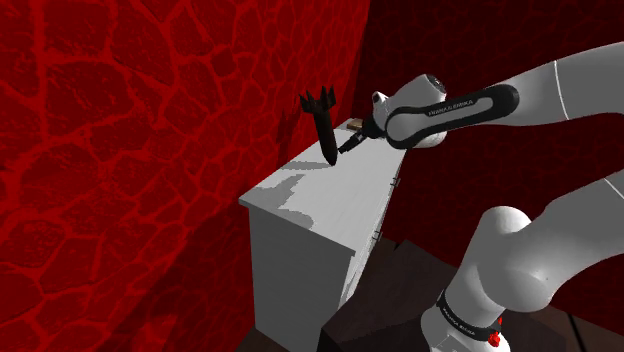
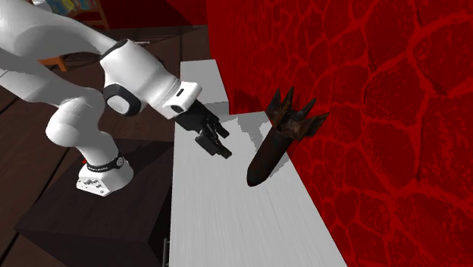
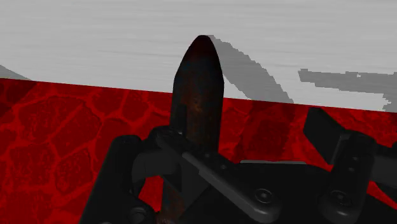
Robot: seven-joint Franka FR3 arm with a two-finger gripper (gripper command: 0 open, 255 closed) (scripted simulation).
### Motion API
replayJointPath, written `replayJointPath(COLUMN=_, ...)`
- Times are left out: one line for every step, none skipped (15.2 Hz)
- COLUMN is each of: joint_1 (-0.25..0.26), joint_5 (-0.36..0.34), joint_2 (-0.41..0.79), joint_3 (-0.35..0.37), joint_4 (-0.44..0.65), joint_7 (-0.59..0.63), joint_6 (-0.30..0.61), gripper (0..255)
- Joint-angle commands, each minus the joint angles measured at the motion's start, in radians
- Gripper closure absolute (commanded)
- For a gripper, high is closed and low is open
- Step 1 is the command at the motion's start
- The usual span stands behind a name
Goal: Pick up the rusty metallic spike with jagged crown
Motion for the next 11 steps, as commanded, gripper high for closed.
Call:
replayJointPath(joint_1=0.145, joint_5=0.062, joint_2=0.049, joint_3=-0.140, joint_4=0.032, joint_7=-0.115, joint_6=0.128, gripper=0)
replayJointPath(joint_1=0.241, joint_5=0.094, joint_2=0.060, joint_3=-0.228, joint_4=0.049, joint_7=-0.172, joint_6=0.181, gripper=0)
replayJointPath(joint_1=0.349, joint_5=0.119, joint_2=0.063, joint_3=-0.326, joint_4=0.069, joint_7=-0.228, joint_6=0.231, gripper=0)
replayJointPath(joint_1=0.462, joint_5=0.137, joint_2=0.057, joint_3=-0.429, joint_4=0.091, joint_7=-0.280, joint_6=0.278, gripper=0)
replayJointPath(joint_1=0.574, joint_5=0.144, joint_2=0.042, joint_3=-0.530, joint_4=0.115, joint_7=-0.326, joint_6=0.321, gripper=0)
replayJointPath(joint_1=0.679, joint_5=0.140, joint_2=0.019, joint_3=-0.625, joint_4=0.140, joint_7=-0.365, joint_6=0.360, gripper=0)
replayJointPath(joint_1=0.774, joint_5=0.127, joint_2=-0.010, joint_3=-0.709, joint_4=0.166, joint_7=-0.398, joint_6=0.395, gripper=0)
replayJointPath(joint_1=0.858, joint_5=0.110, joint_2=-0.044, joint_3=-0.782, joint_4=0.193, joint_7=-0.429, joint_6=0.427, gripper=0)
replayJointPath(joint_1=0.882, joint_5=0.102, joint_2=-0.055, joint_3=-0.802, joint_4=0.202, joint_7=-0.436, joint_6=0.436, gripper=0)
replayJointPath(joint_1=0.898, joint_5=0.099, joint_2=-0.059, joint_3=-0.820, joint_4=0.197, joint_7=-0.441, joint_6=0.448, gripper=0)
replayJointPath(joint_1=0.914, joint_5=0.097, joint_2=-0.063, joint_3=-0.839, joint_4=0.193, joint_7=-0.447, joint_6=0.461, gripper=0)
